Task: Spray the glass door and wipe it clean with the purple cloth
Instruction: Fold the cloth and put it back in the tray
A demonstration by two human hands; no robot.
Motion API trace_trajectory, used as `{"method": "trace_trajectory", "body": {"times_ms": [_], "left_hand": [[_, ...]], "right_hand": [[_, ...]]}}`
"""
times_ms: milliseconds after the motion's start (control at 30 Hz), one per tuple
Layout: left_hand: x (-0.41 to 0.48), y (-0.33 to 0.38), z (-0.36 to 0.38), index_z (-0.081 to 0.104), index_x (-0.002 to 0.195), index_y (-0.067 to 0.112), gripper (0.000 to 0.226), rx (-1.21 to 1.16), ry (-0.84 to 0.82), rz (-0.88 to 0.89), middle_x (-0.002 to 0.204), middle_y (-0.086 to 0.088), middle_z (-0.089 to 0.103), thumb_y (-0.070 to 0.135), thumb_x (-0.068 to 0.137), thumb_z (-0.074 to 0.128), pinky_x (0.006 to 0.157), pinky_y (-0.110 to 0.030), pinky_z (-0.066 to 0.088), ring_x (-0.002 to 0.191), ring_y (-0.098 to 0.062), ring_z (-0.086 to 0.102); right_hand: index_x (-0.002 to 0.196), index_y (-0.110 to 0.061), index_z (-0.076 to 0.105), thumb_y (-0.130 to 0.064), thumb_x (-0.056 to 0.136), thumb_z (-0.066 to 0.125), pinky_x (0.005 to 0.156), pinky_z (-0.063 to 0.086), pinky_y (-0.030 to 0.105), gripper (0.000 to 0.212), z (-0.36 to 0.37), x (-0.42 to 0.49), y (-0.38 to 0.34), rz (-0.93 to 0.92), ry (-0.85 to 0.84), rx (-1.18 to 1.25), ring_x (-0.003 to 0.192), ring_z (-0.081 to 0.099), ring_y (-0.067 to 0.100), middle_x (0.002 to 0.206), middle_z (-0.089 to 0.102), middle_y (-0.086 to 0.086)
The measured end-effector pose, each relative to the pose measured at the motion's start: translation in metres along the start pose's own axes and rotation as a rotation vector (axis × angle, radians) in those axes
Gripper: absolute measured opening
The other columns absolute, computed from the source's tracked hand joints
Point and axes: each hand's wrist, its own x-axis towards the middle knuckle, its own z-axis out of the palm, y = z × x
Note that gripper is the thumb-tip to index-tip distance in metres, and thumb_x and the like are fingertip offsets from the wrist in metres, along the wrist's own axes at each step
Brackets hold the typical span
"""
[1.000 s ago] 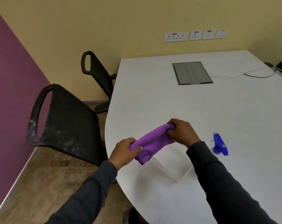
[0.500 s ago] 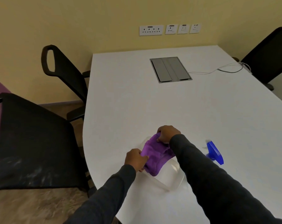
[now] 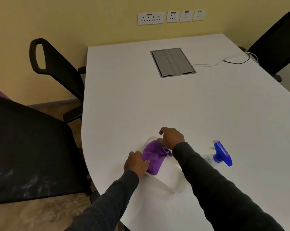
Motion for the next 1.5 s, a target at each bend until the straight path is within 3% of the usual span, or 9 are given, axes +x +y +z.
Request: {"method": "trace_trajectory", "body": {"times_ms": [267, 500, 667, 800, 900, 1000, 1100, 1300, 1500], "left_hand": [[-0.006, 0.004, 0.014, 0.057, 0.134, 0.017, 0.050, 0.030, -0.024, 0.110, 0.131, -0.007, 0.056, 0.048, 0.095, 0.062, 0.099, -0.032, 0.052, 0.116, -0.024, 0.061], [-0.022, 0.014, 0.043, 0.059, 0.091, 0.024, 0.023, 0.019, -0.086, 0.216, 0.093, 0.003, 0.063, 0.043, 0.091, 0.070, 0.081, -0.029, 0.053, 0.084, -0.014, 0.060], [-0.036, 0.018, 0.065, 0.061, 0.107, 0.019, 0.030, 0.111, -0.111, 0.307, 0.109, 0.001, 0.063, 0.044, 0.093, 0.067, 0.084, -0.027, 0.050, 0.095, -0.015, 0.061], [-0.044, 0.019, 0.075, 0.060, 0.112, 0.019, 0.033, 0.260, -0.106, 0.383, 0.116, 0.000, 0.058, 0.046, 0.094, 0.065, 0.083, -0.025, 0.046, 0.097, -0.015, 0.058], [-0.047, 0.018, 0.080, 0.061, 0.115, 0.019, 0.035, 0.330, -0.095, 0.412, 0.120, -0.001, 0.056, 0.047, 0.094, 0.065, 0.091, -0.028, 0.048, 0.106, -0.017, 0.057], [-0.048, 0.018, 0.083, 0.062, 0.116, 0.019, 0.035, 0.383, -0.081, 0.420, 0.123, -0.002, 0.056, 0.047, 0.095, 0.063, 0.096, -0.030, 0.049, 0.110, -0.018, 0.055], [-0.049, 0.016, 0.086, 0.062, 0.117, 0.019, 0.033, 0.431, -0.070, 0.426, 0.125, -0.003, 0.056, 0.045, 0.097, 0.060, 0.099, -0.033, 0.049, 0.114, -0.021, 0.054], [-0.051, 0.012, 0.091, 0.062, 0.117, 0.018, 0.030, 0.424, -0.047, 0.428, 0.126, -0.003, 0.056, 0.042, 0.099, 0.059, 0.101, -0.034, 0.049, 0.115, -0.020, 0.054], [-0.050, 0.010, 0.093, 0.062, 0.117, 0.018, 0.031, 0.410, -0.045, 0.430, 0.125, -0.003, 0.056, 0.042, 0.098, 0.059, 0.100, -0.034, 0.049, 0.113, -0.020, 0.054]], "right_hand": [[0.114, -0.022, 0.066, -0.057, 0.093, 0.064, 0.079, 0.048, 0.026, 0.041, 0.025, -0.080, 0.043, 0.030, 0.014, 0.326, 0.091, 0.064, 0.013, 0.103, 0.071, -0.002], [0.107, -0.024, 0.066, -0.080, 0.077, 0.047, 0.089, 0.060, 0.031, 0.066, 0.036, -0.146, 0.106, 0.215, -0.159, 0.667, 0.092, 0.071, 0.013, 0.099, 0.074, -0.004], [0.097, -0.018, 0.068, -0.079, 0.085, 0.046, 0.076, 0.052, 0.025, 0.066, 0.035, -0.156, 0.149, 0.363, -0.083, 0.394, 0.082, 0.067, 0.014, 0.089, 0.071, -0.003], [0.124, -0.019, 0.058, -0.082, 0.078, 0.055, 0.070, 0.048, 0.025, 0.078, 0.032, -0.151, 0.165, 0.468, 0.108, 0.219, 0.091, 0.066, 0.014, 0.103, 0.069, -0.003], [0.141, -0.016, 0.049, -0.066, 0.079, 0.072, 0.077, 0.046, 0.027, 0.083, 0.032, -0.140, 0.168, 0.391, 0.231, 0.400, 0.107, 0.066, 0.021, 0.126, 0.067, 0.005], [0.139, -0.015, 0.053, -0.037, 0.088, 0.077, 0.086, 0.044, 0.027, 0.061, 0.028, -0.131, 0.167, 0.201, 0.347, 0.609, 0.103, 0.057, 0.013, 0.121, 0.063, -0.002], [0.136, -0.017, 0.057, -0.023, 0.093, 0.073, 0.088, 0.043, 0.024, 0.046, 0.025, -0.127, 0.170, 0.131, 0.351, 0.686, 0.104, 0.057, 0.013, 0.113, 0.061, -0.008], [0.128, -0.014, 0.061, -0.023, 0.094, 0.071, 0.076, 0.041, 0.012, 0.037, 0.006, -0.135, 0.169, 0.108, 0.352, 0.678, 0.101, 0.061, 0.016, 0.105, 0.063, -0.005], [0.125, -0.015, 0.065, -0.033, 0.089, 0.076, 0.071, 0.046, 0.007, 0.042, -0.049, -0.171, 0.147, -0.057, 0.568, 0.621, 0.092, 0.065, 0.011, 0.105, 0.067, -0.007]]}}
